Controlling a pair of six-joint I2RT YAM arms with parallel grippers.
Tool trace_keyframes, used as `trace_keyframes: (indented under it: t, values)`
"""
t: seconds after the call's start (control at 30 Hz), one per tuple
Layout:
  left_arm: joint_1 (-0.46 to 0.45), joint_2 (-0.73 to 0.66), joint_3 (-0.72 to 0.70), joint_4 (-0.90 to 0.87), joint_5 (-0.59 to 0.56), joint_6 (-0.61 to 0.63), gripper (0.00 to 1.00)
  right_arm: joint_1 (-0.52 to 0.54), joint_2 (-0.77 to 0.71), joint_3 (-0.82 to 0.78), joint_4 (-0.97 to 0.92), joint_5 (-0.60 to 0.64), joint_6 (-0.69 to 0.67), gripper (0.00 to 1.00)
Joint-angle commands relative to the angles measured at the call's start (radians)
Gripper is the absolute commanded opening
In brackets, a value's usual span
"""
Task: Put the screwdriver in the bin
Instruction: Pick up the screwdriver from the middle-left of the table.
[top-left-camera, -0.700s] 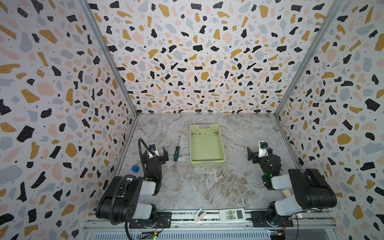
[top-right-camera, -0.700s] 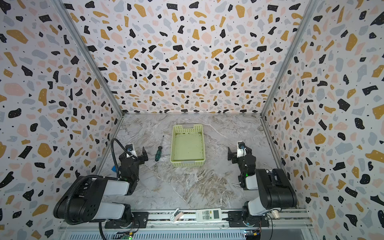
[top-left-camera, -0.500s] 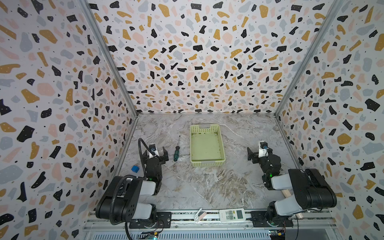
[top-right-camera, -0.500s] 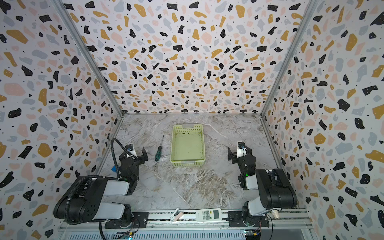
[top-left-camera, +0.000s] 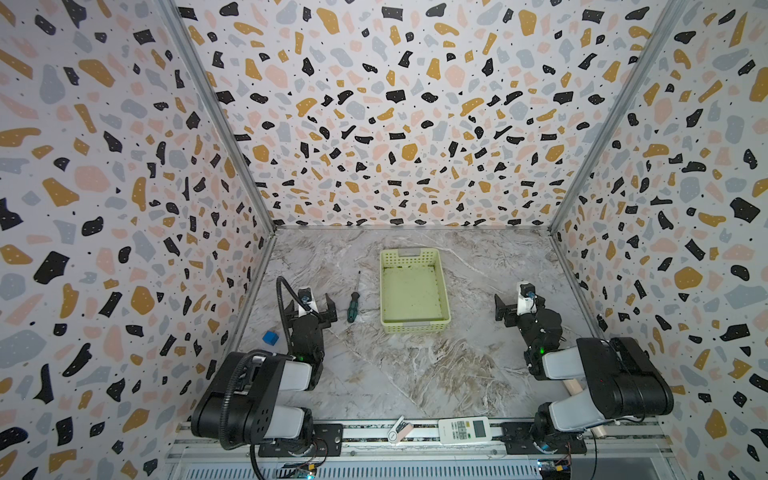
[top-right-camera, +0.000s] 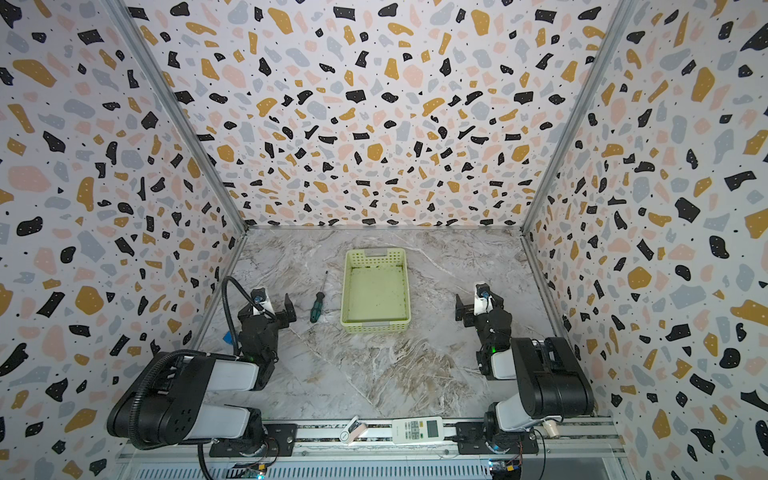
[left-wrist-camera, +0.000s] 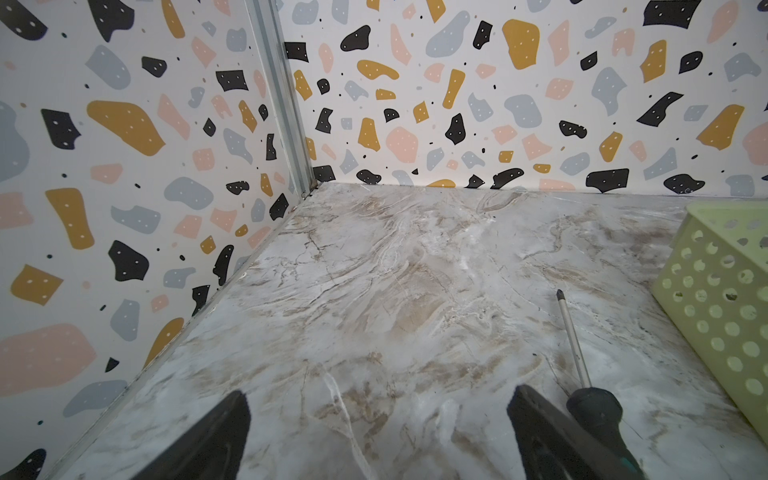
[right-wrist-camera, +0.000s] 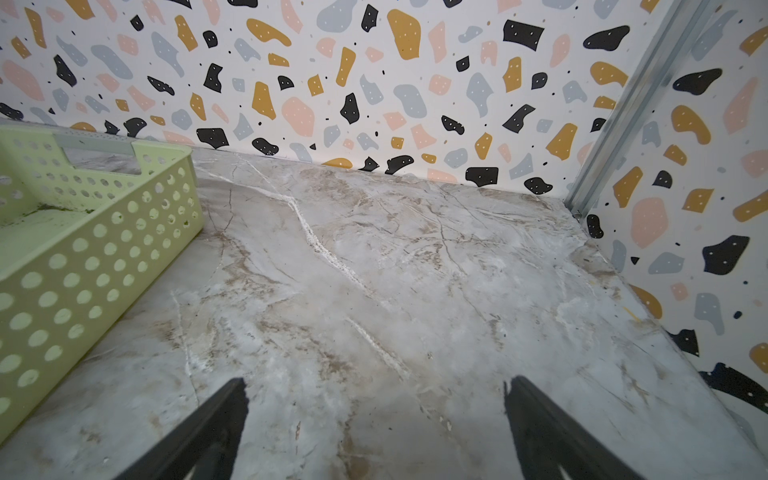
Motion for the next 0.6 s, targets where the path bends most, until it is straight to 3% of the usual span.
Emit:
trace_keyframes:
  t: [0.0, 0.43, 0.5, 0.57]
  values:
    - [0.006, -0.001, 0.014, 0.034, 0.001, 0.007, 0.99, 0.001, -0.004, 0.017, -0.001, 0.006, 0.01, 0.99]
    - [0.006, -0.009, 0.019, 0.019, -0.03, -0.003, 1.0, -0.009, -0.006, 0.014, 0.002, -0.009, 0.015, 0.99]
    - [0.006, -0.029, 0.047, -0.031, -0.042, -0.012, 1.0, -0.007, -0.014, 0.013, 0.002, -0.008, 0.014, 0.99]
    - [0.005, -0.089, 0.132, -0.219, -0.041, -0.008, 0.99, -0.006, -0.059, 0.034, -0.069, 0.023, 0.025, 0.99]
